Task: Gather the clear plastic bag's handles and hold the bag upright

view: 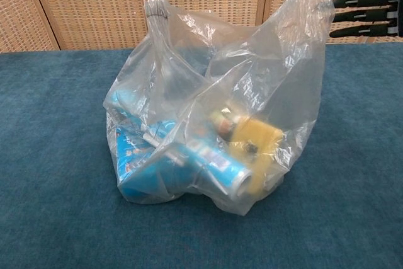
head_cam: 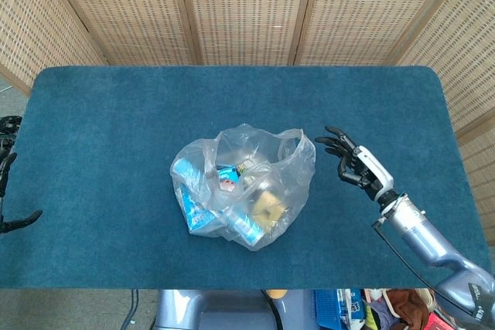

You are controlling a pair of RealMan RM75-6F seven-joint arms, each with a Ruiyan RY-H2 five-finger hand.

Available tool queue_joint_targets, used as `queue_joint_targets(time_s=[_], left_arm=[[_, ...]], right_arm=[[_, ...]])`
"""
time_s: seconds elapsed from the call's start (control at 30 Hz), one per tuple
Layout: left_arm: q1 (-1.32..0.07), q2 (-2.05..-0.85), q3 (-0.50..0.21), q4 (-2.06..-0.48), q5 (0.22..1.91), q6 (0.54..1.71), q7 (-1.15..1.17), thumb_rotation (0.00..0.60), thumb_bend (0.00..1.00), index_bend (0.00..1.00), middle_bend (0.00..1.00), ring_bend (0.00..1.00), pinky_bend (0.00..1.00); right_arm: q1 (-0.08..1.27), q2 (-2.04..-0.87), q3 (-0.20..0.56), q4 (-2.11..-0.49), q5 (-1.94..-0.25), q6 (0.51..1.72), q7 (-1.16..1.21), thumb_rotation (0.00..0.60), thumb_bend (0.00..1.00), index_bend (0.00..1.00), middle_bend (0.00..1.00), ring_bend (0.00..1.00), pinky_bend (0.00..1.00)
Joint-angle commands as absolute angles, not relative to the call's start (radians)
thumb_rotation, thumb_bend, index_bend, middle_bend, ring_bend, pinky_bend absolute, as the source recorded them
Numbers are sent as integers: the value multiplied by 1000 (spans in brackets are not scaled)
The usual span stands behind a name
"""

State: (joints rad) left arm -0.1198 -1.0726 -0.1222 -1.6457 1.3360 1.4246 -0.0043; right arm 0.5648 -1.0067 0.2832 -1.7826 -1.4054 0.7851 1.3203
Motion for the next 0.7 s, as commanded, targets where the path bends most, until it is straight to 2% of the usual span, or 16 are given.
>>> queue_joint_targets(time_s=[0.03, 0.33, 0.7], left_arm=[[-122, -1074, -123, -1645, 1332, 1421, -1, 600, 98, 0, 0, 0, 0], [-129, -1078, -124, -1644, 1319, 1406, 11, 600, 96, 0, 0, 0, 0], [-135, -1084, -126, -1642, 1310, 1400, 24, 600, 98, 0, 0, 0, 0]], right_arm=[[571, -996, 275, -1802, -1422, 774, 1339, 600, 1000, 86, 199, 99, 84], [584, -1013, 244, -1781, -1430, 761, 1332, 600, 1000, 140, 237, 126, 84], [675, -1036, 239, -1760, -1583, 774, 1567, 600, 1000, 161, 256, 143, 124]])
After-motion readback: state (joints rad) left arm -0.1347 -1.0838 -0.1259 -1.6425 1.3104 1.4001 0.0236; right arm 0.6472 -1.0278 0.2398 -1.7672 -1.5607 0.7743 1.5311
